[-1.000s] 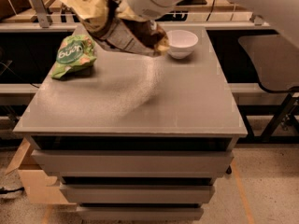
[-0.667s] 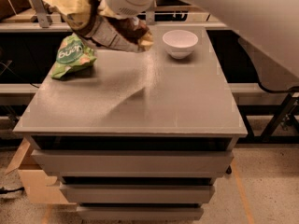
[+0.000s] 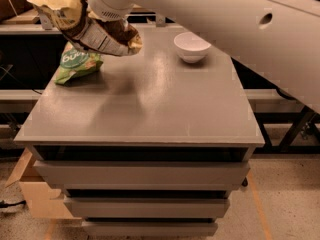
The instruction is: Move brown chip bag near green rice chip bag
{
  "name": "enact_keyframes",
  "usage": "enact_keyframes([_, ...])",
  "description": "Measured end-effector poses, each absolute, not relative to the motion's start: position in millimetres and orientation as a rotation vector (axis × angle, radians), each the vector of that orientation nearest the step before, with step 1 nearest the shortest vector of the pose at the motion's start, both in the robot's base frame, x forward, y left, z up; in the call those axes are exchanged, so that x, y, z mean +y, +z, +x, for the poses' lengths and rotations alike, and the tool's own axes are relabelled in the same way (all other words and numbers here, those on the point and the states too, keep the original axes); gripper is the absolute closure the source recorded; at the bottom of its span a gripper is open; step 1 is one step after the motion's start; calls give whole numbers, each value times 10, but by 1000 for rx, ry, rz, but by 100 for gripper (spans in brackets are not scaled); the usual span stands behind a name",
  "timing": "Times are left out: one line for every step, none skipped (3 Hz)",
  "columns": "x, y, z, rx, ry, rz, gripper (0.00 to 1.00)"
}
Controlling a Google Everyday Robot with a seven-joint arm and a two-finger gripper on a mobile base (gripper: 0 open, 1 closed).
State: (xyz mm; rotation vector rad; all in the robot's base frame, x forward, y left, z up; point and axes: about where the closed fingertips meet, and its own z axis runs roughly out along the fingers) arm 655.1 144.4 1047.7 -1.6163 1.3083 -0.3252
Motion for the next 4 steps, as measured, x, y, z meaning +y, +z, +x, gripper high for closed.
enact_keyframes([1452, 10420, 6621, 1314, -339, -1602, 100])
enact_keyframes([1472, 10249, 6792, 1315, -367, -1609, 100])
enact_keyframes([1494, 10001, 6970, 1322, -420, -1652, 100])
enact_keyframes([1465, 9799, 7129, 1335, -455, -1659, 100])
